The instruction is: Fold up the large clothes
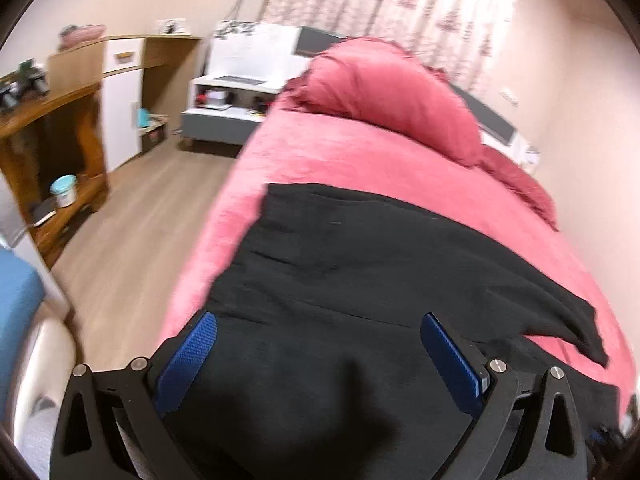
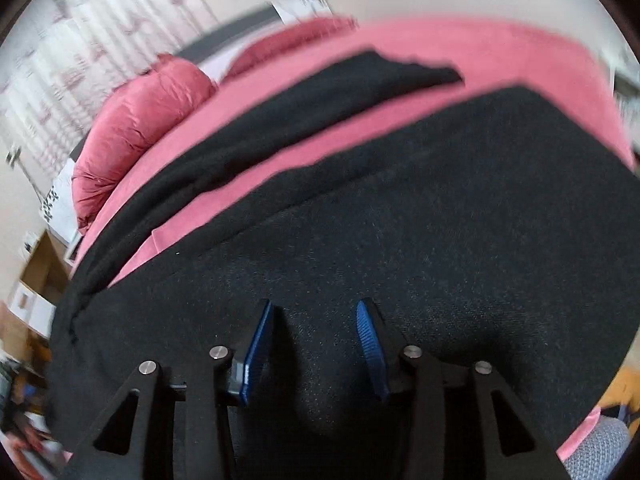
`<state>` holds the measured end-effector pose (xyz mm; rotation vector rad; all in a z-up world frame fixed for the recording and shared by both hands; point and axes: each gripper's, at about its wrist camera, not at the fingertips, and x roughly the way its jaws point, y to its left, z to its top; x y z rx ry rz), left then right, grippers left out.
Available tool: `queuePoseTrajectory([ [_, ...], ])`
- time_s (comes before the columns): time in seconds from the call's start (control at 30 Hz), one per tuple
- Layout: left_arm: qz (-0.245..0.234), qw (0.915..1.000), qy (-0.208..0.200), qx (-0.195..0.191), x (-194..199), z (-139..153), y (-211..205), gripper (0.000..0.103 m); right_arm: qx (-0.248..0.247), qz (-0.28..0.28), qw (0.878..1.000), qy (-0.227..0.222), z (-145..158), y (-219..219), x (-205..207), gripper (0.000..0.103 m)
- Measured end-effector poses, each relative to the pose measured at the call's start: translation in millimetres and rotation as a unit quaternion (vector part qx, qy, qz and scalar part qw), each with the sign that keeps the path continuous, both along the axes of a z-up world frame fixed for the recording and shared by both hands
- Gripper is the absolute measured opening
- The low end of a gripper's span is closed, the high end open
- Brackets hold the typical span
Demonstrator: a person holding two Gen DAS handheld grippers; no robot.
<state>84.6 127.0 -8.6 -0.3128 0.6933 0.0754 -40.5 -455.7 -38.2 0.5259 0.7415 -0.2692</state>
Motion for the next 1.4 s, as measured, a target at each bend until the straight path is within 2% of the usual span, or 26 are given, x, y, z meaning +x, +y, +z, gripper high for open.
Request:
queuePoseTrajectory([
  [0.13,-0.021,0.9989,0.032,0.029,17.0,-15.6,-5.7,0.103,-0.047,0.008,0.999,0.025,1.4,10.3,11.9,0.050],
  [0.2,-0.041,0.9962,0.057,0.052,27.9,-27.1,-16.6,0.103,-0.054,0.012,0.998,0.036,2.3,11.7,17.1,0.050],
  [0.33,-0.035,0.9927,0.095,0.065,38.1,-44.3,-20.3,0.103,-0.033,0.001,0.998,0.051,7.8,7.3,20.8,0.050],
  [0.4,-0.017,0.9928,0.098,0.067,38.5,-46.1,-14.0,0.103,-0.016,-0.005,0.998,0.058,11.8,2.3,18.8,0.050],
  [0.5,0.011,0.9929,0.108,0.048,37.3,-50.7,-0.8,0.103,-0.034,-0.042,0.997,0.050,28.7,-21.2,3.9,0.050],
  [0.6,0.025,0.9908,0.128,0.037,38.5,-59.6,6.3,0.103,-0.019,-0.130,0.990,0.053,41.7,-84.5,-20.9,0.051],
  [0.7,0.014,0.9908,0.128,0.043,36.2,-58.9,-0.5,0.103,0.004,-0.194,0.980,0.040,48.7,-140.2,-45.7,0.053],
  [0.73,0.006,0.9915,0.125,0.035,34.6,-58.1,-2.9,0.103,0.008,-0.210,0.977,0.040,48.0,-158.3,-53.0,0.058],
  [0.83,-0.014,0.9951,0.098,-0.003,28.4,-49.6,-5.2,0.103,0.020,-0.252,0.965,0.069,33.6,-199.7,-70.8,0.059],
  [1.0,-0.014,0.9990,0.039,-0.018,11.4,-30.8,-15.1,0.103,0.048,-0.316,0.945,0.067,4.5,-229.8,-99.0,0.061],
  [1.03,-0.017,0.9991,0.035,-0.017,9.4,-29.8,-18.4,0.103,0.059,-0.315,0.945,0.065,0.6,-233.4,-99.6,0.061],
  [1.13,-0.032,0.9991,0.028,0.007,8.0,-28.1,-31.5,0.103,0.160,-0.290,0.943,0.032,-22.1,-244.7,-104.9,0.061],
  [1.17,-0.034,0.9989,0.027,0.019,6.6,-27.2,-35.3,0.103,0.178,-0.286,0.941,0.019,-24.2,-246.1,-104.7,0.052],
  [1.2,-0.032,0.9985,0.030,0.031,6.2,-28.2,-38.1,0.103,0.175,-0.288,0.942,0.014,-22.8,-246.1,-105.8,0.045],
  [1.27,-0.025,0.9973,0.049,0.048,8.3,-34.7,-39.3,0.103,0.121,-0.281,0.952,0.019,-7.5,-240.3,-100.9,0.010],
  [1.33,-0.015,0.9962,0.066,0.055,11.1,-40.9,-37.5,0.103,0.071,-0.255,0.964,0.028,11.5,-237.5,-93.4,0.009],
  [1.4,-0.004,0.9951,0.080,0.058,13.3,-45.2,-35.2,0.103,0.035,-0.254,0.966,0.019,33.4,-236.8,-92.9,0.008],
])
